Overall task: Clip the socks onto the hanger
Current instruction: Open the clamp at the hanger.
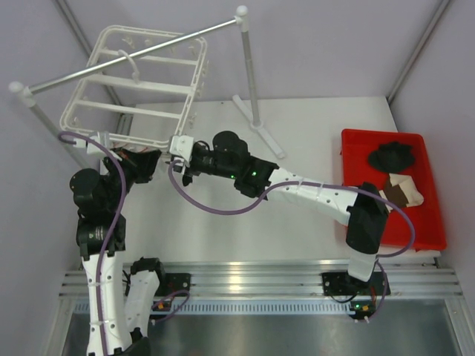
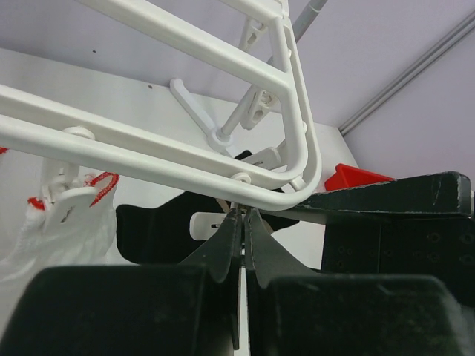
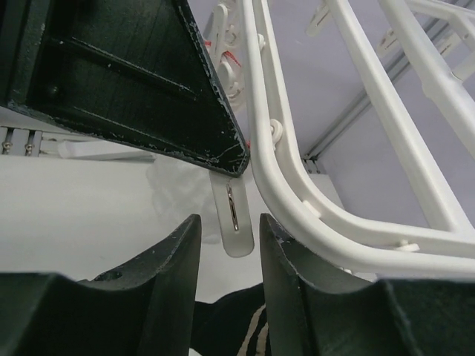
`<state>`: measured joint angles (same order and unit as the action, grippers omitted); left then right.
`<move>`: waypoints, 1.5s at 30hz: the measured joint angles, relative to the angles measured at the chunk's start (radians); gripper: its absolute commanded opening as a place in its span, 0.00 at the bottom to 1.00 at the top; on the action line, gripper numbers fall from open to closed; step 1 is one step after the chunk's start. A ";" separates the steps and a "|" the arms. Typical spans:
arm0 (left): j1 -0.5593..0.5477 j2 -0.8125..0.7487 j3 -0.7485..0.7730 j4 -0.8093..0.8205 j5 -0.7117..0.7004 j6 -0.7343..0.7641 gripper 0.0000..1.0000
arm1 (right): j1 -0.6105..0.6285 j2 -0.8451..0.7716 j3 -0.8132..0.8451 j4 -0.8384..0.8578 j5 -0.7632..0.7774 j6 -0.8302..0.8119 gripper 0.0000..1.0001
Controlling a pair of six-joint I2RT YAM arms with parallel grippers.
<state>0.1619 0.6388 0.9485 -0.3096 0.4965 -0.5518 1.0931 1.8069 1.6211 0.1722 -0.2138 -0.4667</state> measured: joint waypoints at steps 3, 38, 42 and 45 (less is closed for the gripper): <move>0.000 0.000 0.002 -0.008 0.006 0.002 0.00 | 0.007 0.021 0.012 0.000 0.003 -0.006 0.34; 0.000 -0.080 0.005 -0.115 -0.103 -0.183 0.47 | 0.001 0.016 0.000 0.067 -0.070 0.139 0.00; -0.001 -0.073 -0.004 -0.078 -0.095 -0.184 0.45 | -0.003 0.013 -0.007 0.072 -0.077 0.139 0.00; -0.001 -0.064 -0.005 -0.045 -0.096 -0.185 0.41 | -0.004 0.012 -0.011 0.075 -0.084 0.139 0.00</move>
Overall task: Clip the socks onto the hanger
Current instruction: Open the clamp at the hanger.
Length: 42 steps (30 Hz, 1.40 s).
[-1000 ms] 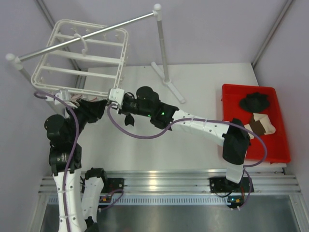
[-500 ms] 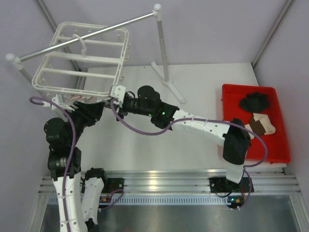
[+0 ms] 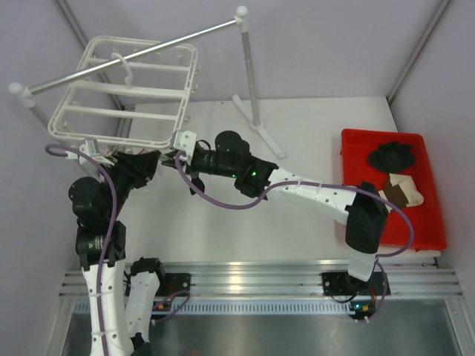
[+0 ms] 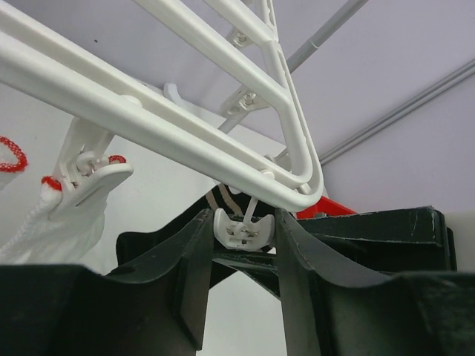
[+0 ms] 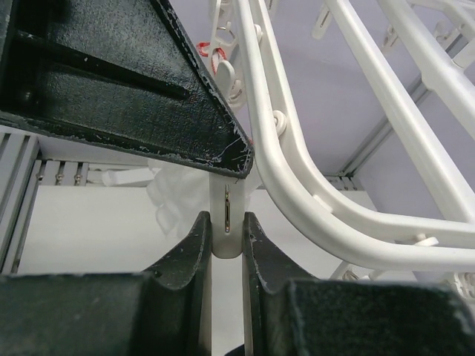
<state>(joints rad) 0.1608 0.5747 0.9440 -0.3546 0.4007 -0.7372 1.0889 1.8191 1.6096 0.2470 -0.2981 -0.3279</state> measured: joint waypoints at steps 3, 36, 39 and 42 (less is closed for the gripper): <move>0.000 0.006 -0.001 0.018 0.006 -0.003 0.40 | -0.003 -0.004 0.000 0.002 -0.002 0.000 0.00; -0.001 0.050 -0.009 0.058 0.055 0.010 0.00 | -0.020 -0.087 -0.095 -0.057 -0.024 -0.011 0.48; -0.001 0.051 -0.015 0.059 0.055 0.011 0.00 | -0.034 -0.140 -0.157 -0.082 -0.027 -0.010 0.49; -0.001 0.052 -0.020 0.058 0.055 0.010 0.00 | -0.051 -0.157 -0.164 -0.091 -0.027 -0.008 0.49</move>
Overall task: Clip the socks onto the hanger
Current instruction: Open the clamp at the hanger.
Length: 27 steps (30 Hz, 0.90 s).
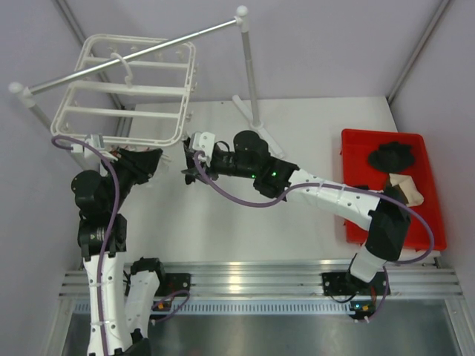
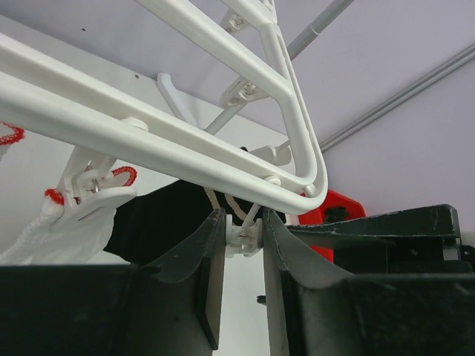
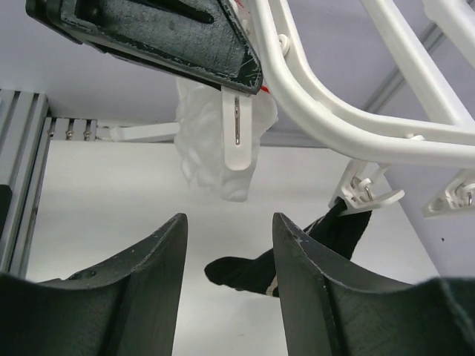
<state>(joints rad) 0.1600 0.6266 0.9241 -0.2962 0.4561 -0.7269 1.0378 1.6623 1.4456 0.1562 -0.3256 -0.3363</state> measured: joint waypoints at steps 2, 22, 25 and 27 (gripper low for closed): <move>0.000 0.000 0.000 0.000 0.000 0.000 0.00 | -0.006 0.000 0.007 -0.001 -0.002 0.002 0.49; 0.001 0.000 0.000 0.005 0.027 -0.006 0.00 | 0.010 0.164 0.216 -0.023 -0.039 0.021 0.33; 0.001 0.000 0.000 0.005 0.028 -0.005 0.03 | 0.012 0.173 0.227 -0.024 -0.035 0.025 0.10; 0.003 0.001 0.000 0.004 0.026 -0.002 0.10 | 0.015 0.174 0.227 -0.024 -0.033 0.026 0.00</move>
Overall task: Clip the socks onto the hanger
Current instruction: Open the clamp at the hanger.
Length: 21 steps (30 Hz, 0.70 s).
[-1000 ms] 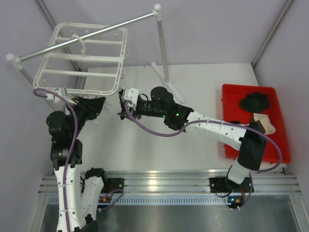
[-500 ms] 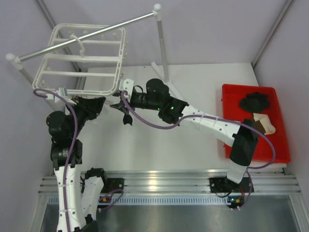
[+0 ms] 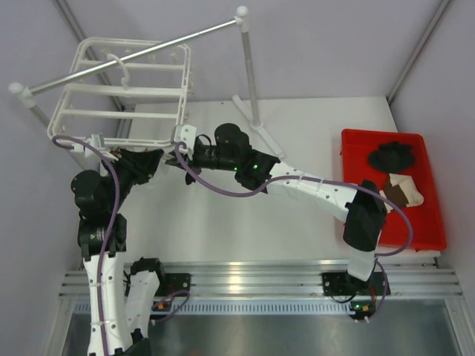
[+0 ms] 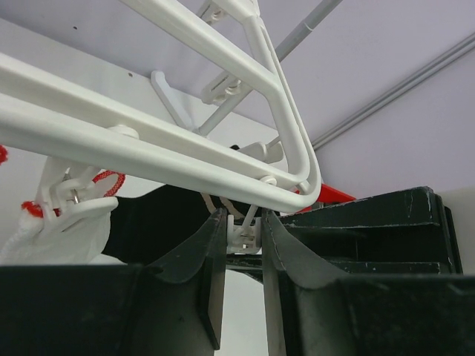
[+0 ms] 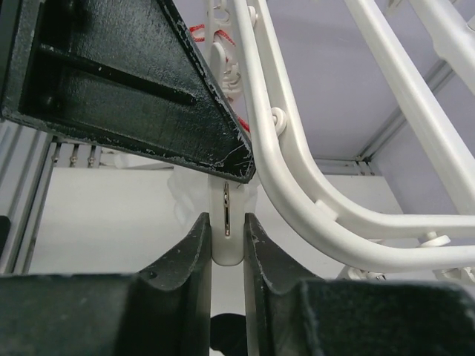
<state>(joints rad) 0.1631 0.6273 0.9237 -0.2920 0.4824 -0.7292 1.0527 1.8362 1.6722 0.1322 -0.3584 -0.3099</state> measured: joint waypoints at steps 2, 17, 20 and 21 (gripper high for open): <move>0.000 0.001 0.000 0.000 0.000 0.003 0.21 | 0.000 0.000 0.000 0.000 0.001 -0.001 0.00; -0.001 0.016 0.004 -0.030 0.026 0.024 0.36 | 0.000 0.000 0.000 0.002 0.002 -0.002 0.00; -0.001 0.017 0.005 -0.031 0.024 0.026 0.31 | 0.000 0.000 0.000 0.001 0.004 -0.003 0.00; -0.001 0.016 0.006 -0.032 0.022 0.026 0.32 | 0.000 0.000 0.000 0.001 0.004 -0.003 0.00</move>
<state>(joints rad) 0.1619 0.6437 0.9295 -0.3237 0.5045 -0.7029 1.0531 1.8362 1.6722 0.1333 -0.3542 -0.3130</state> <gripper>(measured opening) 0.329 0.165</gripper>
